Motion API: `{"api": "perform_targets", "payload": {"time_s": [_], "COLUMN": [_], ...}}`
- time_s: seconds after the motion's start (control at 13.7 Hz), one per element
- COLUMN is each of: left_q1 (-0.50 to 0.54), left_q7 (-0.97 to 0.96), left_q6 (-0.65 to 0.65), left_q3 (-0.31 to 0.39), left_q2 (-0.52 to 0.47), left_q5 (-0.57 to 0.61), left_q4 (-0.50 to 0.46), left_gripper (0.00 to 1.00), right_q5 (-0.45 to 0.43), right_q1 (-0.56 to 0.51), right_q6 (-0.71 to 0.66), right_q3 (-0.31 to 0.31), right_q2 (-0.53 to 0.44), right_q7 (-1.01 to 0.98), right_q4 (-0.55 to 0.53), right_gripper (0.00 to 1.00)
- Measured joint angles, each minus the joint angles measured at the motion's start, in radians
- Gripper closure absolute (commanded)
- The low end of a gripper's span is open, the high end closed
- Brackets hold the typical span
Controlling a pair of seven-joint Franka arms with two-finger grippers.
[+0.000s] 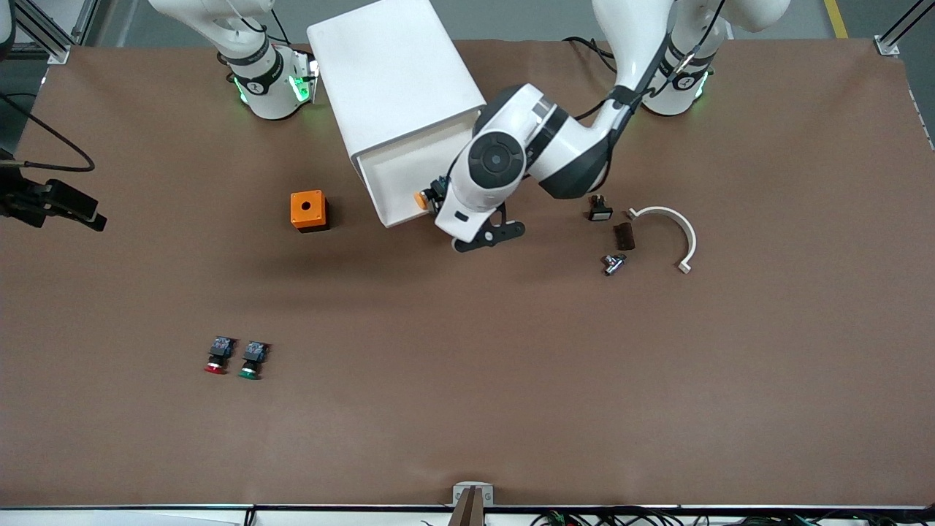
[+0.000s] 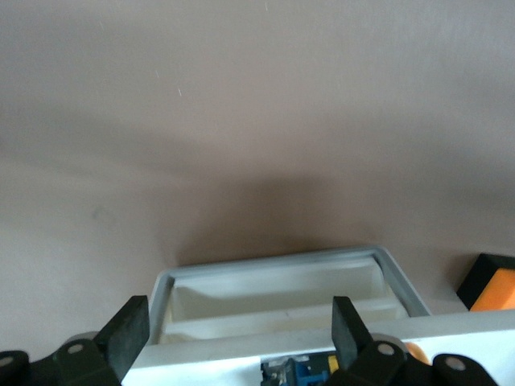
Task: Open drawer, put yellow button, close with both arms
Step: 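Move the left gripper to the open drawer front, then push the drawer closed into the cabinet with the left gripper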
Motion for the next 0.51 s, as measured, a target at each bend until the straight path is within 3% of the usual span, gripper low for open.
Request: {"api": "perform_targets", "payload": {"time_s": [0.15,0.51], "left_q1": [-0.039,-0.093], "left_q7": [-0.030,-0.050], "left_q6": [-0.001,-0.001], "left_q3": [-0.001,-0.029], "left_q2": [0.000,0.005], "left_q5": [0.000,-0.006], "left_q4": [-0.007,-0.039], "left_gripper": [0.00,0.00], "right_q5": [-0.001,-0.003], "right_q1": [0.001,0.009], "right_q6": [0.016,-0.012], "right_q3": [0.013,0.022], "right_q2": [-0.039,-0.059], "right_q7": [-0.002,-0.004], "right_q4": [-0.049,-0.041], "right_gripper": [0.00,0.00]}}
